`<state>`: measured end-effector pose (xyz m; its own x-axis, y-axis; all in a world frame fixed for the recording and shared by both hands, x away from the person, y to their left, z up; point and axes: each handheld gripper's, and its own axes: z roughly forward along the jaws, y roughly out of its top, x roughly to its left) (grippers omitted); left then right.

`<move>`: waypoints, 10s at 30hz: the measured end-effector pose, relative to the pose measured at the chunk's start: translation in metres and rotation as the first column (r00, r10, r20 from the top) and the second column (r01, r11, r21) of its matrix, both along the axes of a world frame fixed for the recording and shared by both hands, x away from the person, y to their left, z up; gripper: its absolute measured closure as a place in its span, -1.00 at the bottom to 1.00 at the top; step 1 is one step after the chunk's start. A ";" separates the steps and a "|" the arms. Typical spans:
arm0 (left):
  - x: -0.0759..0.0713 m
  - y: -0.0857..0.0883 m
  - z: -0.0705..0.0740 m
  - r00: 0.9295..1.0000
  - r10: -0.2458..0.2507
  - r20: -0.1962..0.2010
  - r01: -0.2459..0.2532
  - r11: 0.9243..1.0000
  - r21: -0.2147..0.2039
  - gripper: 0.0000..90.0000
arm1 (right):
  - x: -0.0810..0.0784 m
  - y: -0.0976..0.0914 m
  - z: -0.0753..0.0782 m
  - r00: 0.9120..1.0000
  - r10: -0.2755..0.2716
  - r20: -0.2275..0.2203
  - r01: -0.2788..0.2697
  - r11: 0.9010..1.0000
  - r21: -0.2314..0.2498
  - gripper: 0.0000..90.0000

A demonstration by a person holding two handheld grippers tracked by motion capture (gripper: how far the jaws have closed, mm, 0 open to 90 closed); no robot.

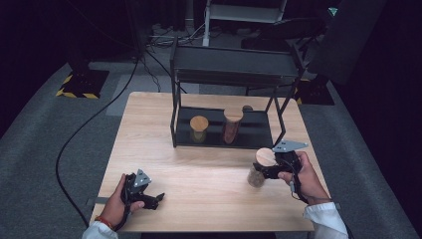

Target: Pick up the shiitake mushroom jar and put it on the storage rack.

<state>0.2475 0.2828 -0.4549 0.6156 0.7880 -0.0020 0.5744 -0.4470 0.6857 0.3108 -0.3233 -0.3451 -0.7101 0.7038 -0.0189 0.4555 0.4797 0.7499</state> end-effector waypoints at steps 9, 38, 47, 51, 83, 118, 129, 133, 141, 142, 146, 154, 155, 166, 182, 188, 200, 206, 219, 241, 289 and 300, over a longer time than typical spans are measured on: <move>0.000 0.000 0.000 1.000 0.000 -0.001 0.000 1.000 0.000 -1.00 | 0.000 0.000 0.003 1.000 -0.018 0.011 0.018 1.000 0.009 -0.47; 0.000 0.000 0.000 1.000 -0.001 -0.001 0.001 1.000 -0.001 -1.00 | 0.018 0.024 0.029 0.994 -0.099 0.044 0.099 0.995 0.001 -0.47; 0.001 0.000 0.000 1.000 -0.003 -0.001 0.003 1.000 0.000 -1.00 | 0.031 0.035 0.041 0.993 -0.110 0.051 0.111 0.994 -0.013 -0.47; 0.000 0.000 0.000 1.000 -0.002 -0.001 0.002 1.000 -0.001 -1.00 | 0.035 0.040 0.044 0.992 -0.117 0.055 0.118 0.993 -0.021 -0.47; 0.001 0.000 0.000 1.000 -0.005 -0.002 0.005 1.000 0.003 -1.00 | 0.069 0.058 0.058 0.981 -0.184 0.063 0.187 0.982 -0.041 -0.47; 0.001 0.000 0.000 1.000 -0.012 -0.001 0.012 1.000 0.005 -1.00 | 0.101 0.087 0.062 0.947 -0.314 0.064 0.319 0.944 -0.085 -0.47; 0.001 0.000 0.000 1.000 -0.013 -0.001 0.013 1.000 0.005 -1.00 | 0.114 0.090 0.058 0.937 -0.345 0.053 0.349 0.933 -0.090 -0.47; 0.001 0.000 0.000 1.000 -0.014 -0.001 0.014 1.000 0.005 -1.00 | 0.117 0.092 0.056 0.932 -0.358 0.057 0.362 0.928 -0.095 -0.47; 0.001 0.000 0.000 1.000 -0.013 -0.001 0.013 1.000 0.005 -1.00 | 0.124 0.094 0.050 0.920 -0.390 0.042 0.393 0.915 -0.097 -0.47; 0.001 0.000 0.000 1.000 -0.014 -0.001 0.014 1.000 0.005 -1.00 | 0.125 0.094 0.049 0.918 -0.394 0.041 0.396 0.913 -0.096 -0.47; 0.001 0.000 0.001 1.000 -0.013 -0.002 0.013 1.000 0.004 -1.00 | 0.126 0.094 0.044 0.917 -0.396 0.040 0.398 0.912 -0.094 -0.47; 0.001 0.000 0.001 1.000 -0.013 -0.002 0.013 1.000 0.004 -1.00 | 0.126 0.095 0.034 0.913 -0.405 0.042 0.407 0.910 -0.080 -0.47; 0.001 0.000 0.001 1.000 -0.013 -0.002 0.013 1.000 0.004 -1.00 | 0.126 0.095 0.032 0.913 -0.405 0.043 0.408 0.910 -0.080 -0.47; 0.001 0.000 0.000 1.000 -0.012 -0.002 0.012 1.000 0.003 -1.00 | 0.124 0.095 0.020 0.912 -0.408 0.055 0.410 0.910 -0.060 -0.47; 0.001 0.000 0.000 1.000 -0.014 -0.001 0.014 1.000 0.002 -1.00 | 0.120 0.087 0.014 0.910 -0.413 0.048 0.415 0.909 -0.042 -0.48; 0.001 0.000 0.000 1.000 -0.014 0.000 0.014 1.000 0.002 -1.00 | 0.122 0.083 0.014 0.905 -0.425 0.032 0.426 0.904 -0.040 -0.50; 0.001 0.000 0.000 1.000 -0.014 0.000 0.014 1.000 0.002 -1.00 | 0.129 0.079 0.008 0.901 -0.435 -0.013 0.434 0.900 -0.033 -0.52; 0.001 0.000 0.000 1.000 -0.014 -0.001 0.014 1.000 0.002 -1.00 | 0.129 0.080 0.004 0.899 -0.437 -0.015 0.436 0.899 -0.040 -0.73; 0.001 0.000 0.000 1.000 -0.015 0.000 0.015 1.000 0.002 -0.99 | 0.120 0.084 0.000 0.928 -0.369 0.055 0.373 0.925 -0.072 -0.90; 0.001 0.000 0.000 1.000 -0.016 0.000 0.016 1.000 0.002 -0.99 | 0.086 0.079 -0.012 0.916 -0.350 0.195 0.369 0.927 -0.069 -0.91; 0.000 0.000 0.000 1.000 -0.013 0.000 0.013 1.000 0.001 -0.99 | -0.018 0.040 -0.056 0.928 -0.170 0.333 0.199 0.979 -0.054 -0.93; 0.000 0.000 0.000 1.000 -0.013 0.000 0.013 1.000 0.001 -0.99 | -0.025 0.024 -0.073 0.944 -0.129 0.305 0.160 0.984 -0.077 -0.93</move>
<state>0.2478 0.2828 -0.4549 0.6260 0.7799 -0.0011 0.5687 -0.4556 0.6848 0.2858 -0.2991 -0.4178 -0.5522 0.7821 -0.2887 0.2888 0.5043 0.8138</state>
